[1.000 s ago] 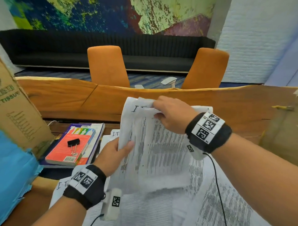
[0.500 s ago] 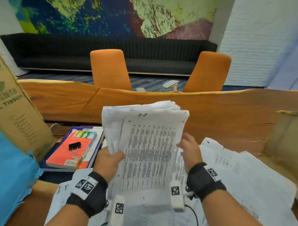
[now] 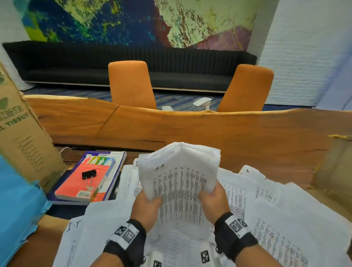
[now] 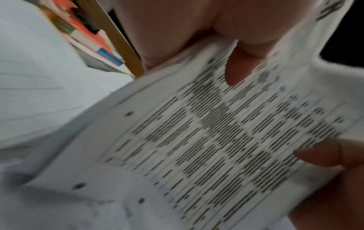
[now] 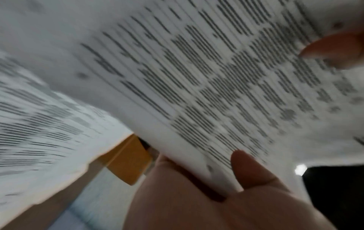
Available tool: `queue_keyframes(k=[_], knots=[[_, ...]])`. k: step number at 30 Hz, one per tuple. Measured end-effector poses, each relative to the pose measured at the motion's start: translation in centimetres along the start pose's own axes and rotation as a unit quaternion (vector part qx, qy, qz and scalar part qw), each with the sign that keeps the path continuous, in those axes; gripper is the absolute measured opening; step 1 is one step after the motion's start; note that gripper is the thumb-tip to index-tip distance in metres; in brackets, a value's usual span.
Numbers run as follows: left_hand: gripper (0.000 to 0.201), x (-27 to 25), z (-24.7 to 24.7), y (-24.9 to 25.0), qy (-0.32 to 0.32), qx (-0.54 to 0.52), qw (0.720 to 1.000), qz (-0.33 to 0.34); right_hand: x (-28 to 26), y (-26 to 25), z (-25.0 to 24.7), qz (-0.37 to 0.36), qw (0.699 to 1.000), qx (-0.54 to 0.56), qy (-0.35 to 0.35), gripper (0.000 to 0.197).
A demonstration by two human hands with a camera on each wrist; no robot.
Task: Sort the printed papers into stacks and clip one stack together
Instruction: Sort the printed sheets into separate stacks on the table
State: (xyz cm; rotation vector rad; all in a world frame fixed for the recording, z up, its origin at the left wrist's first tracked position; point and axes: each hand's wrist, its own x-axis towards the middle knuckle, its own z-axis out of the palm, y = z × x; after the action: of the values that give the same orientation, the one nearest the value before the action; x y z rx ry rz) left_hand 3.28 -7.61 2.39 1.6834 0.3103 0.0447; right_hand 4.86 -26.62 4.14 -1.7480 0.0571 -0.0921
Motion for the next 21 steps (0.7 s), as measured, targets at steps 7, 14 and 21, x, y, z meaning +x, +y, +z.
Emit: queue_keyframes(k=[7,14,21], knots=[[0.029,1.2,-1.5,-1.9,-0.063,0.044,0.997,-0.026,0.9,1.3,-0.9,0.027,0.999,-0.041,-0.008,0.016],[0.081,6.0,-7.6,-5.0,-0.082,0.485,0.868,-0.065,2.8,7.9,-7.2,0.198,0.976,-0.016,0.089,0.037],[0.071,7.8,-8.0,-5.7,-0.120,0.700,0.700,-0.076,0.6,16.9,-10.1,0.355,0.916,-0.149,0.111,0.051]])
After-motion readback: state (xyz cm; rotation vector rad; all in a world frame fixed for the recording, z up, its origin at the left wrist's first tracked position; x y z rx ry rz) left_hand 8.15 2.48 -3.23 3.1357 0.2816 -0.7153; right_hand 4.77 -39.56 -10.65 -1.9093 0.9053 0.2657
